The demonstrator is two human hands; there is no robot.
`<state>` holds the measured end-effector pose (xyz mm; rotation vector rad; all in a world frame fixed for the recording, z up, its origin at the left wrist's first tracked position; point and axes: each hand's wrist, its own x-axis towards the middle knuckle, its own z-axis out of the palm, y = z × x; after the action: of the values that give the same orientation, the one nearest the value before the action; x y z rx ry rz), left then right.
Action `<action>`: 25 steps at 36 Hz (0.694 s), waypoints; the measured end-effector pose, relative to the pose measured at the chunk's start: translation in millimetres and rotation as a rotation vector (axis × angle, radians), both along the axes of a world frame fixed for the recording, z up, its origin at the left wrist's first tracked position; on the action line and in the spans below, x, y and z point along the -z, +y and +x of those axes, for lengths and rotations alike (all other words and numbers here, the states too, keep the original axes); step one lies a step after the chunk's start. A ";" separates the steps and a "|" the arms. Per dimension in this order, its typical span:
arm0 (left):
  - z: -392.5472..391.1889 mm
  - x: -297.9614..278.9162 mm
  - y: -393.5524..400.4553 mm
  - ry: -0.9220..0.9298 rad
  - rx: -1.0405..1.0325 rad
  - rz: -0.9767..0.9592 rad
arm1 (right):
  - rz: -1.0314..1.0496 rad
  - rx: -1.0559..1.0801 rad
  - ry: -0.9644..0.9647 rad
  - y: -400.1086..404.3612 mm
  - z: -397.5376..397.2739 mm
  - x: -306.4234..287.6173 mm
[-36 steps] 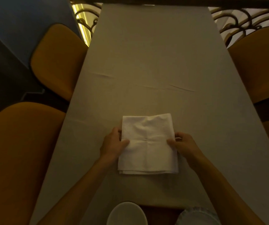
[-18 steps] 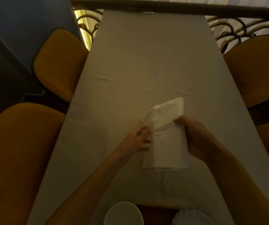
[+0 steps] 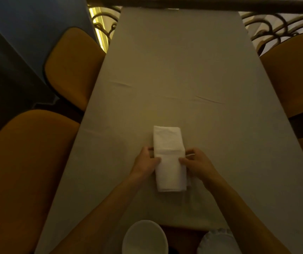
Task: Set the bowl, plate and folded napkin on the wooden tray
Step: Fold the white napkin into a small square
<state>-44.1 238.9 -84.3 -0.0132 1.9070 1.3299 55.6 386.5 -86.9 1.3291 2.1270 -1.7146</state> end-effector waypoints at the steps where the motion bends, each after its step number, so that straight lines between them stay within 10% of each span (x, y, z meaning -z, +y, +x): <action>1: -0.3 0.3 -0.6 0.033 0.007 -0.007 | 0.065 -0.008 -0.004 -0.9 2.9 2.3; 12: 0.8 6.9 -0.4 0.401 0.133 -0.134 | 0.380 -0.147 -0.002 -1.9 3.2 9.1; 25: -10.1 9.4 5.5 0.136 -0.022 0.105 | 0.237 -0.132 -0.032 8.1 -11.3 3.7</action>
<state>-54.2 244.4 -93.7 0.1114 1.9513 1.4775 44.3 394.6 -90.5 1.2254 2.4008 -1.4192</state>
